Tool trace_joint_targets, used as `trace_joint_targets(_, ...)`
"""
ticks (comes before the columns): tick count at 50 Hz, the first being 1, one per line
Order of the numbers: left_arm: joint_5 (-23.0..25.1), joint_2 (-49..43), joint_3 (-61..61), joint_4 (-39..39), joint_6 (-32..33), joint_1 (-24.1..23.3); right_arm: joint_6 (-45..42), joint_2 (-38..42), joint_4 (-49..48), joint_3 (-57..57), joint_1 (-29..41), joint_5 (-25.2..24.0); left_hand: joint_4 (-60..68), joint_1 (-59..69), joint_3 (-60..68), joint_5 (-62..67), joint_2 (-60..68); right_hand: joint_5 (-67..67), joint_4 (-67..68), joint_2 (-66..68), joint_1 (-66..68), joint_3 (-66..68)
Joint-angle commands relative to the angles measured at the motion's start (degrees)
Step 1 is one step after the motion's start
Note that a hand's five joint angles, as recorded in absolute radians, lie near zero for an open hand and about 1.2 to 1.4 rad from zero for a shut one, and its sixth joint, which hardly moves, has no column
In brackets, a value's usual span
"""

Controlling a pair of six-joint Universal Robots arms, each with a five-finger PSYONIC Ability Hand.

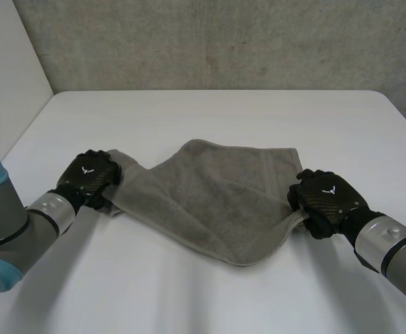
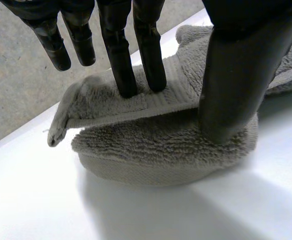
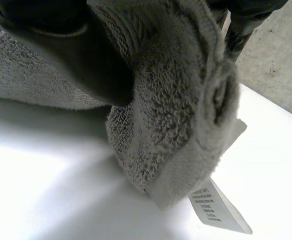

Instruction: Fold the towel.

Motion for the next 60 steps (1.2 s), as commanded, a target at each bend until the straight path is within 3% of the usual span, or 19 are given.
trace_joint_targets(1, -0.09, -1.79, 1.84, 0.05, 2.10, -0.42, 0.00, 0.33, 0.00, -0.11, -0.10, -0.13, -2.88, -1.67, -2.46, -0.08, -1.35, 3.86, -3.42, 6.34, 5.38, -0.38)
trace_joint_targets(9, -0.09, -4.16, 2.98, 0.75, 6.32, -0.68, -0.09, 1.73, -0.09, -0.46, -0.37, -0.30, -2.88, -0.32, -2.46, 1.27, -0.01, 3.86, -3.42, 6.34, 5.38, -0.38)
trace_joint_targets(13, -0.01, -5.13, 3.60, 1.10, 6.41, -0.77, -0.09, 2.96, -0.09, -0.99, -0.45, -0.30, -2.88, 22.12, -2.46, 23.71, 22.44, 3.86, -3.42, 6.34, 5.38, -0.38)
trace_joint_targets(14, -0.01, -5.13, 3.60, 1.10, 6.41, -0.77, -0.09, 3.49, -0.09, -1.25, -0.45, -0.22, -2.88, 22.22, -2.46, 23.81, 22.53, 3.86, -3.42, 6.34, 5.38, -0.38)
trace_joint_targets(16, -0.09, -5.04, 3.95, 1.10, 6.06, -0.24, -0.09, 3.84, -0.09, -1.51, -0.45, -0.13, -2.88, 38.12, -2.46, 39.71, 38.44, 3.86, -3.42, 6.34, 5.38, -0.38)
trace_joint_targets(18, -0.18, -5.04, 4.12, 1.10, 5.88, -0.07, -0.09, 3.93, -0.09, -1.78, -0.45, 0.05, -2.88, 39.84, -2.46, 41.43, 40.16, 3.86, -3.42, 6.34, 5.38, -0.38)
trace_joint_targets(31, 0.17, 2.43, 2.28, 0.31, 2.80, 2.75, -0.09, 1.47, 4.83, -4.59, -3.44, -1.01, -2.88, 39.86, -2.46, 41.45, 40.17, 3.86, -3.42, 6.34, 5.38, -0.38)
trace_joint_targets(39, 2.45, 12.62, -1.85, -5.40, 0.17, 3.89, -2.46, -2.75, 17.49, -5.56, -6.69, -9.62, -2.88, 39.86, -2.46, 41.45, 40.17, 3.86, -3.42, 6.34, 5.38, -0.38)
trace_joint_targets(41, 4.38, 16.73, -2.81, -10.82, -0.62, 4.33, -6.48, -4.41, 22.04, -6.00, -8.88, -12.16, -2.88, 39.86, -2.46, 41.45, 40.17, 3.86, -3.42, 6.34, 5.38, -0.38)
trace_joint_targets(47, 6.59, 20.53, -2.82, -19.20, -0.80, 5.03, -16.08, -4.94, 28.13, -7.14, -12.06, -12.69, -2.88, 39.86, -2.46, 41.45, 40.17, 3.86, -3.42, 6.34, 5.38, -0.38)
trace_joint_targets(49, 7.46, 20.97, -2.47, -22.35, -0.54, 6.00, -22.91, -4.77, 32.41, -9.06, -13.11, -13.04, -2.88, 39.86, -2.46, 41.45, 40.17, 3.86, -3.42, 6.34, 5.38, -0.38)
trace_joint_targets(58, 8.34, 19.13, -1.06, -22.81, -0.19, 7.06, -27.95, 1.02, 34.90, -16.27, -12.23, -13.05, -2.88, 39.86, -2.46, 41.45, 40.17, 3.86, -3.42, 6.34, 5.38, -0.38)
trace_joint_targets(60, 8.43, 15.19, 1.38, -21.23, -0.01, 6.45, -28.04, 2.62, 34.72, -18.13, -11.70, -12.96, -2.88, 39.86, -2.46, 41.45, 40.17, 3.86, -3.42, 6.34, 5.38, -0.38)
